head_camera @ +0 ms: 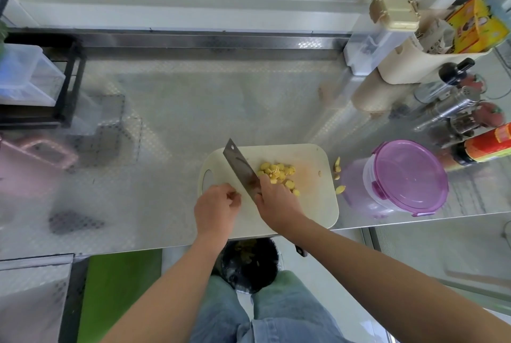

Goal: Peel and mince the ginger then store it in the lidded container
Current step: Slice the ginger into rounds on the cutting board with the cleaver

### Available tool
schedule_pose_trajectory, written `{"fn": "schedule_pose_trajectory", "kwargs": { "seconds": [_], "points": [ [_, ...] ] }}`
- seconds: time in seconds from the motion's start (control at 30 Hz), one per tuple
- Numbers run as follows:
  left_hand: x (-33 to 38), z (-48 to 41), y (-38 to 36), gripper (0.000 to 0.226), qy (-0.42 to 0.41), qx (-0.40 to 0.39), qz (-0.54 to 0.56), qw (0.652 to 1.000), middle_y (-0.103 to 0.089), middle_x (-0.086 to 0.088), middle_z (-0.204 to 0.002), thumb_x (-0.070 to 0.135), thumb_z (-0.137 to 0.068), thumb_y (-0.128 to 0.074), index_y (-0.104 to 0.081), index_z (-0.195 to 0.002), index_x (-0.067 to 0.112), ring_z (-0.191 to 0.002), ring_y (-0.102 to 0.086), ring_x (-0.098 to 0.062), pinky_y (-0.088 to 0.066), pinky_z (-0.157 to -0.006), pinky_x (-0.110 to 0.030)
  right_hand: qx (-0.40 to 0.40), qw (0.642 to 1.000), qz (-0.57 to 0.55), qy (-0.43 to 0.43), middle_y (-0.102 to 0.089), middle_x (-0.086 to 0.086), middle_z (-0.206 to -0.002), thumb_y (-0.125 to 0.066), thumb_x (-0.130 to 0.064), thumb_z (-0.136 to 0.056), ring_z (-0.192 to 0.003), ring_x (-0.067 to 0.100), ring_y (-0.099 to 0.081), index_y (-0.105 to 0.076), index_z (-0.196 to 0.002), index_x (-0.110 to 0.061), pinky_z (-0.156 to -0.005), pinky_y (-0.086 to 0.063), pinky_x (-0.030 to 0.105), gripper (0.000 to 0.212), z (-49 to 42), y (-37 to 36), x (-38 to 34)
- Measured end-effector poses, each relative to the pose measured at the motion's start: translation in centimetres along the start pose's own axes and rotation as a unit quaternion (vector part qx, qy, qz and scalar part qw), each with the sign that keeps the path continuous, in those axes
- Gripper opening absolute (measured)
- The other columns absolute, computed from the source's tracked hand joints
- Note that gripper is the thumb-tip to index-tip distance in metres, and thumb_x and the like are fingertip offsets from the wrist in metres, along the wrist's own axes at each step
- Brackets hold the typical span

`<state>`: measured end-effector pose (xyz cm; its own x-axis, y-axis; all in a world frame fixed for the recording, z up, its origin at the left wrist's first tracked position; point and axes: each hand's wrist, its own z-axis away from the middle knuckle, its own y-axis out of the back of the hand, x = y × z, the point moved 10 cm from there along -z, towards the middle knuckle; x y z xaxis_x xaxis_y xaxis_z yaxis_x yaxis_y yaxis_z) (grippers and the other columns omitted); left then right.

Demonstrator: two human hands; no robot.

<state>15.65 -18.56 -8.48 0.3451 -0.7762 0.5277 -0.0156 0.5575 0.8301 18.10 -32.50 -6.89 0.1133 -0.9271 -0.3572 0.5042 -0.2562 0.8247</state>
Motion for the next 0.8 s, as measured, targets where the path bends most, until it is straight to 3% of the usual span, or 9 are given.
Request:
{"fn": "schedule_pose_trajectory", "kwargs": {
  "seconds": [0.13, 0.2, 0.3, 0.4, 0.47, 0.57, 0.7, 0.8],
  "points": [
    [-2.6, 1.1, 0.4, 0.024, 0.175, 0.022, 0.099, 0.979, -0.072, 0.0, -0.086, 0.04, -0.086, -0.067, -0.073, -0.085, 0.017, -0.08, -0.063, -0.023, -0.039, -0.064, -0.027, -0.027, 1.0, -0.007, -0.01, -0.058, 0.013, -0.083, -0.039, -0.016, -0.099, -0.075, 0.034, -0.053, -0.035, -0.103, -0.013, -0.062, -0.034, 0.035, 0.007, 0.9, -1.0, -0.4],
    [-3.0, 1.7, -0.2, 0.026, 0.217, 0.006, 0.128, 0.968, -0.074, -0.001, -0.088, 0.043, -0.085, -0.068, -0.077, -0.088, 0.018, -0.084, -0.066, -0.025, -0.04, -0.065, -0.026, -0.03, 0.999, -0.015, -0.013, -0.059, 0.013, -0.085, -0.038, -0.016, -0.1, -0.072, 0.032, -0.05, -0.032, -0.098, -0.015, -0.059, -0.032, 0.035, 0.007, 1.1, -1.4, -0.8],
    [-2.9, 2.1, -0.8, 0.024, 0.246, -0.013, 0.165, 0.955, -0.074, -0.003, -0.087, 0.04, -0.086, -0.067, -0.078, -0.088, 0.018, -0.084, -0.066, -0.026, -0.039, -0.065, -0.026, -0.026, 1.0, 0.002, -0.003, -0.062, 0.014, -0.09, -0.037, -0.013, -0.099, -0.067, 0.031, -0.046, -0.034, -0.101, -0.015, -0.053, -0.027, 0.034, 0.004, 0.7, -1.5, -1.3],
    [-3.5, 2.2, -1.6, 0.02, 0.27, -0.036, 0.212, 0.939, -0.074, -0.002, -0.078, 0.041, -0.083, -0.069, -0.075, -0.074, 0.024, -0.079, -0.067, -0.026, -0.047, -0.065, -0.029, -0.023, 1.0, 0.011, 0.012, -0.06, 0.012, -0.085, -0.038, -0.012, -0.098, -0.065, 0.029, -0.045, -0.028, -0.096, -0.017, -0.05, -0.027, 0.033, 0.012, 0.5, -1.2, -1.6],
    [-4.2, 2.3, -2.3, 0.022, 0.304, -0.049, 0.255, 0.917, -0.072, -0.002, -0.07, 0.042, -0.076, -0.074, -0.07, -0.063, 0.025, -0.074, -0.068, -0.028, -0.055, -0.072, -0.035, -0.022, 1.0, 0.011, 0.014, -0.06, 0.012, -0.084, -0.038, -0.011, -0.098, -0.064, 0.029, -0.046, -0.027, -0.095, -0.018, -0.051, -0.029, 0.033, 0.013, 0.4, -1.2, -1.7],
    [-4.6, 2.6, -3.2, 0.02, 0.356, -0.053, 0.324, 0.875, -0.066, -0.003, -0.056, 0.033, -0.071, -0.081, -0.072, -0.069, 0.015, -0.055, -0.063, -0.025, -0.058, -0.072, -0.037, -0.021, 1.0, 0.007, 0.008, -0.06, 0.011, -0.084, -0.038, -0.011, -0.098, -0.064, 0.029, -0.047, -0.028, -0.094, -0.018, -0.045, -0.024, 0.032, 0.014, 0.4, -1.1, -1.7],
    [-4.1, 3.2, -3.1, 0.019, 0.373, -0.039, 0.382, 0.845, -0.068, -0.011, -0.065, 0.022, -0.078, -0.08, -0.067, -0.071, 0.01, -0.053, -0.062, -0.022, -0.06, -0.066, -0.033, -0.018, 1.0, -0.016, 0.005, -0.051, 0.007, -0.078, -0.04, -0.018, -0.1, -0.067, 0.029, -0.045, -0.029, -0.095, -0.016, -0.05, -0.027, 0.033, 0.012, 0.6, 0.1, -1.8],
    [-4.3, 3.4, -2.9, 0.017, 0.375, -0.023, 0.381, 0.845, -0.069, -0.01, -0.065, 0.02, -0.078, -0.08, -0.069, -0.07, 0.011, -0.057, -0.066, -0.023, -0.06, -0.072, -0.035, -0.015, 1.0, -0.018, 0.02, -0.046, 0.006, -0.074, -0.039, -0.018, -0.099, -0.066, 0.029, -0.045, -0.029, -0.093, -0.015, -0.052, -0.028, 0.033, 0.012, 0.8, 0.8, -2.0]
  ]
}}
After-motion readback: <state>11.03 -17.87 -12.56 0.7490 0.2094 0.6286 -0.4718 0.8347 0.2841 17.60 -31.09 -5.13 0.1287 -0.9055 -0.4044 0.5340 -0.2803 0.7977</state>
